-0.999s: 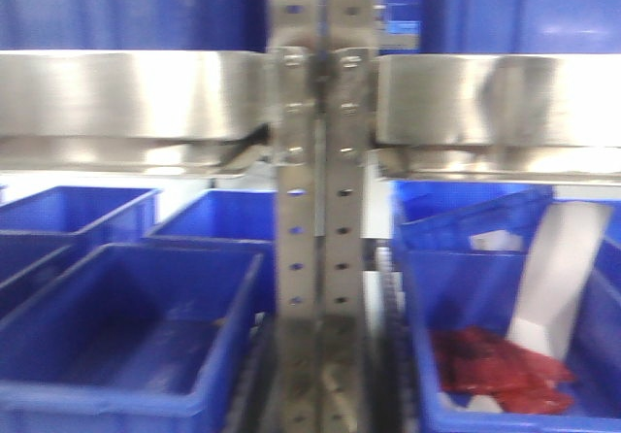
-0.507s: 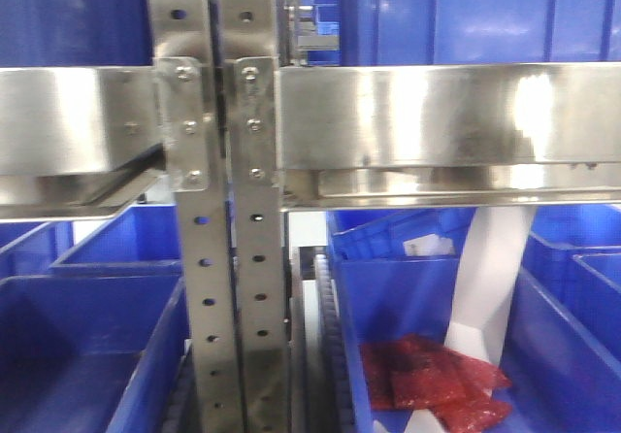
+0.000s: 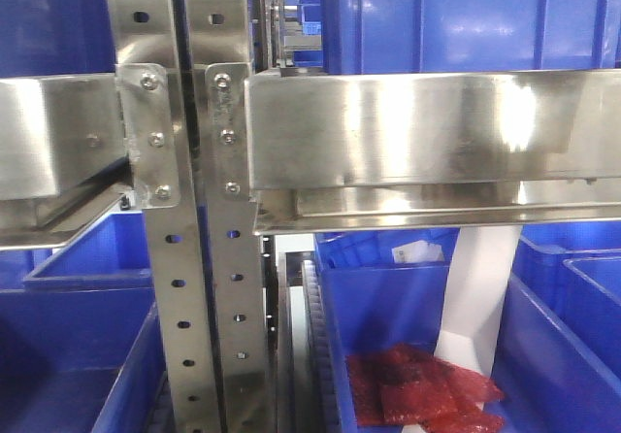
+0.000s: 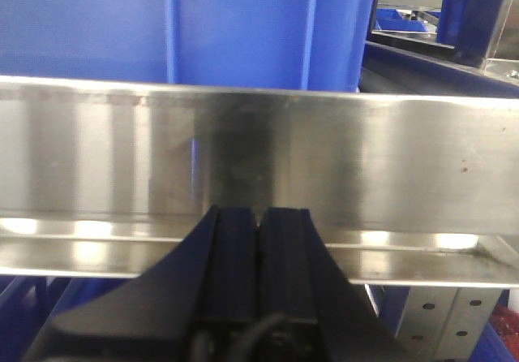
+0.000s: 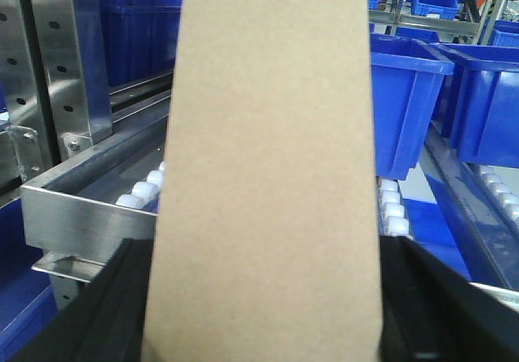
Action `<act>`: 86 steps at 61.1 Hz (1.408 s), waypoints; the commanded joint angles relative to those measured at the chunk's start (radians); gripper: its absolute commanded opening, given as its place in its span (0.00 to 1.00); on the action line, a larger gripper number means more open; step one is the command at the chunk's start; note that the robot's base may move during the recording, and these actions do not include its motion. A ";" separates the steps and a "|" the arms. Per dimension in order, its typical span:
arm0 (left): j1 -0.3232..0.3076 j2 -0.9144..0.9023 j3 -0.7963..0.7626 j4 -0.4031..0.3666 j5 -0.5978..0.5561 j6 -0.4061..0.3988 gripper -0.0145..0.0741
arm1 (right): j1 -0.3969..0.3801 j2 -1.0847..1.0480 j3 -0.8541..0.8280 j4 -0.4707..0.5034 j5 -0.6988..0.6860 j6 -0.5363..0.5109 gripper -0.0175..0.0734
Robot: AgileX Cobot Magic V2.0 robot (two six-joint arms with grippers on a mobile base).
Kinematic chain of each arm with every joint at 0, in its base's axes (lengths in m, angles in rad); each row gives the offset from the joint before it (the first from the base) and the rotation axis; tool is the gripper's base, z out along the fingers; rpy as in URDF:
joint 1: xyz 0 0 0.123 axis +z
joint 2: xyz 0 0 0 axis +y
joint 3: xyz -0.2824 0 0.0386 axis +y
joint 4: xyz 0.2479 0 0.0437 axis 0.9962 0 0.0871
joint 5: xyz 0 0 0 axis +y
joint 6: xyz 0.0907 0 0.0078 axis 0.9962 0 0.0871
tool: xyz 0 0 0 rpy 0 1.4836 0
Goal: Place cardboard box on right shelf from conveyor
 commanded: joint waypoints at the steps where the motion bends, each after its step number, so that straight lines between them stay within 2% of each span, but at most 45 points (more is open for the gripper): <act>1: 0.004 -0.013 0.010 -0.006 -0.086 0.000 0.03 | -0.007 0.017 -0.025 -0.004 -0.103 -0.006 0.40; 62: 0.004 -0.013 0.010 -0.006 -0.086 0.000 0.03 | -0.007 0.017 -0.025 -0.003 -0.107 -0.006 0.40; 77: 0.004 -0.013 0.010 -0.006 -0.086 0.000 0.03 | -0.007 0.018 -0.025 0.063 -0.116 -0.006 0.40; 86: 0.004 -0.013 0.010 -0.006 -0.086 0.000 0.03 | -0.007 0.063 -0.026 0.067 -0.138 -0.006 0.40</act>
